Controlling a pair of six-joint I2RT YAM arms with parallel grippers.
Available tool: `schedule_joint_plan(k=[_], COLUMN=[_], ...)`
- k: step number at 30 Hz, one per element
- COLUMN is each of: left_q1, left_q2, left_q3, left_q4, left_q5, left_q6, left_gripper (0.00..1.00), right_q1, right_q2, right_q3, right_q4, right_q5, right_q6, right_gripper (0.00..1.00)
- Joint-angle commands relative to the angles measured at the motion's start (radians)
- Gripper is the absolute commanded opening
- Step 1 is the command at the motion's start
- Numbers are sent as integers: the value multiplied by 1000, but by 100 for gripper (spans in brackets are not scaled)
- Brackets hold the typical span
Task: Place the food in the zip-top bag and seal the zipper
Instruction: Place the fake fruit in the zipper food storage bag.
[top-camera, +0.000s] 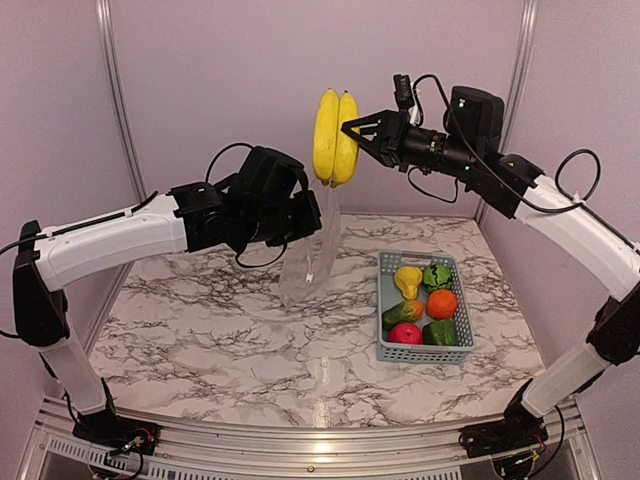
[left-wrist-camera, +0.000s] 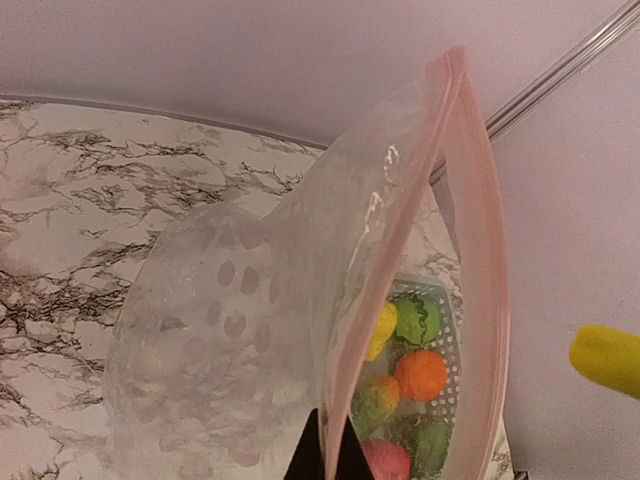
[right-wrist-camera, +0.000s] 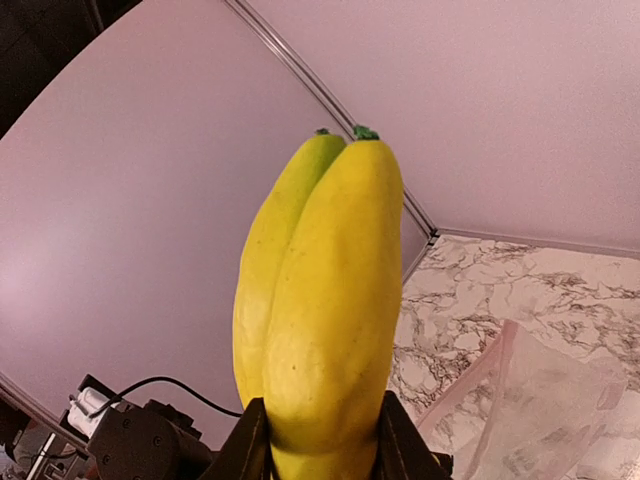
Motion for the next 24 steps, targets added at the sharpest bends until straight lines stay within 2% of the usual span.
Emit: schedule_joint_plan(k=[1, 10, 20, 24], left_q1=[8, 10, 13, 16], left_q2=[32, -42, -87, -68], left_q3=[57, -22, -50, -39], left_q4=[42, 158, 187, 205], left_q5=[44, 58, -9, -5], left_q6=[-40, -58, -75, -79], left_gripper=[0, 0, 0, 0], right_q1=[8, 9, 29, 66], right_q2=[-24, -52, -47, -41], right_q3=[-43, -163, -97, -119], right_q4=[164, 244, 16, 7], right_q5=[-17, 2, 149, 174], right_q6=[93, 129, 40, 31], right_gripper=[0, 0, 0, 0])
